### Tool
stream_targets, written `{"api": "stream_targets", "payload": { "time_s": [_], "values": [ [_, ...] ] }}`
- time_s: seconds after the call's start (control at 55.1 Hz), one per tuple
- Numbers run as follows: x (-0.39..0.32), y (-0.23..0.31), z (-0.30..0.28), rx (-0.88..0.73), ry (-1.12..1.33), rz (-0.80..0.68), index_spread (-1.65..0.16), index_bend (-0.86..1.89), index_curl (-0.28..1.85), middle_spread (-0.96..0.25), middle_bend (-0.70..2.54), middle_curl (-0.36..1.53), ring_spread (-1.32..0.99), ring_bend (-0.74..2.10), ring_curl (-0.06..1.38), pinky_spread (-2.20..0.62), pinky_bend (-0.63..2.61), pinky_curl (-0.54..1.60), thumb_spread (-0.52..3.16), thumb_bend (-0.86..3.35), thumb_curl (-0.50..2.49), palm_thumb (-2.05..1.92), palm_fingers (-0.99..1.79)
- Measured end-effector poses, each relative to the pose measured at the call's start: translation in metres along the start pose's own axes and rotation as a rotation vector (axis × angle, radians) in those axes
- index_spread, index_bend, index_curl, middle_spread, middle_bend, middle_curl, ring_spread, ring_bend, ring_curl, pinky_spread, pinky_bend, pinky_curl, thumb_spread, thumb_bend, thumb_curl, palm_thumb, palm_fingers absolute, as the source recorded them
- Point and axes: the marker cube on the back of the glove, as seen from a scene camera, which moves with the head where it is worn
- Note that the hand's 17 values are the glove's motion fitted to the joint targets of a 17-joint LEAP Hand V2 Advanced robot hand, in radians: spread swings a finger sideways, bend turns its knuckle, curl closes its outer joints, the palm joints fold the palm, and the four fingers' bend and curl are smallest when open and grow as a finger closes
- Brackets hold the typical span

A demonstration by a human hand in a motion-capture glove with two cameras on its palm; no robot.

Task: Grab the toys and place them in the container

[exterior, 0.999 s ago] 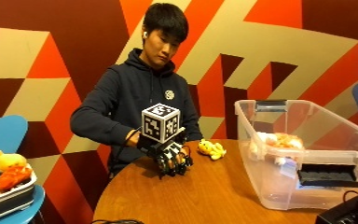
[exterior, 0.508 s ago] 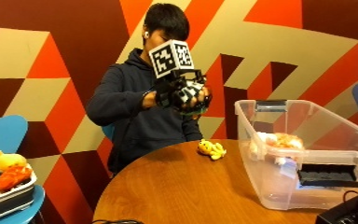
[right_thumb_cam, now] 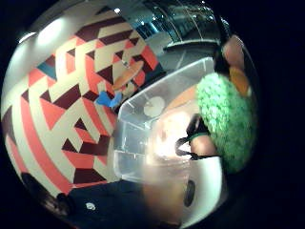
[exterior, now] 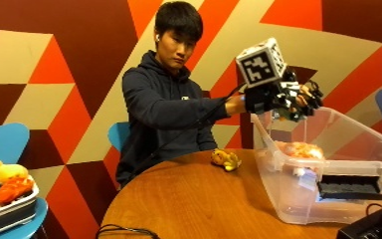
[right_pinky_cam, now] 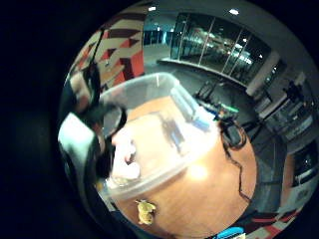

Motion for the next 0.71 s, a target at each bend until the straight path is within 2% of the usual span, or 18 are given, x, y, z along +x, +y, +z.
{"api": "stream_targets", "payload": {
  "time_s": [0.036, 0.091, 0.109, 0.145, 0.218, 0.29, 0.49, 0.617, 0.708],
  "values": [
    [-0.019, -0.001, 0.017, -0.104, -0.055, 0.119, -0.24, 0.37, 0.28, -0.26, 0.64, 0.93, -0.35, 1.38, 0.71, -0.39, 1.44, 0.64, 0.81, 0.07, 0.86, 0.66, 0.59],
    [-0.027, 0.003, 0.037, -0.238, -0.032, 0.116, -0.25, 0.38, 0.32, -0.22, 0.45, 0.87, -0.31, 1.20, 0.68, -0.33, 1.35, 0.63, 0.97, 0.00, 0.78, 0.52, 0.07],
    [-0.029, 0.005, 0.043, -0.269, -0.014, 0.105, -0.25, 0.45, 0.34, -0.19, 0.40, 0.84, -0.27, 0.99, 0.64, -0.25, 1.26, 0.61, 1.00, -0.05, 0.75, 0.45, -0.28],
    [-0.033, 0.009, 0.050, -0.302, 0.020, 0.075, -0.25, 0.43, 0.33, -0.15, 0.33, 0.79, -0.21, 0.77, 0.58, -0.19, 1.18, 0.57, 1.04, -0.08, 0.70, 0.35, -0.47],
    [-0.036, 0.017, 0.050, -0.313, 0.047, 0.029, -0.25, 0.37, 0.30, -0.10, 0.24, 0.71, -0.15, 0.52, 0.46, -0.11, 1.06, 0.47, 1.12, -0.06, 0.63, 0.27, -0.36],
    [-0.038, 0.029, 0.040, -0.322, 0.061, 0.004, -0.24, 0.32, 0.30, -0.07, 0.17, 0.66, -0.10, 0.38, 0.38, -0.06, 0.96, 0.42, 1.17, -0.04, 0.58, 0.23, -0.27],
    [-0.049, 0.091, 0.000, -0.336, 0.040, -0.168, -0.24, 0.21, 0.32, -0.02, 0.13, 0.54, -0.04, 0.20, 0.32, 0.00, 0.82, 0.36, 1.24, -0.02, 0.48, 0.17, -0.16],
    [-0.045, 0.153, -0.016, -0.325, 0.122, -0.309, -0.24, 0.14, 0.31, -0.01, 0.16, 0.50, -0.03, 0.26, 0.33, 0.01, 0.81, 0.35, 1.27, -0.01, 0.44, 0.17, -0.03],
    [-0.032, 0.189, -0.011, -0.329, 0.182, -0.262, -0.24, 0.11, 0.28, -0.02, 0.20, 0.49, -0.08, 0.44, 0.36, -0.03, 0.84, 0.35, 1.29, -0.01, 0.42, 0.18, 0.14]
  ]
}}
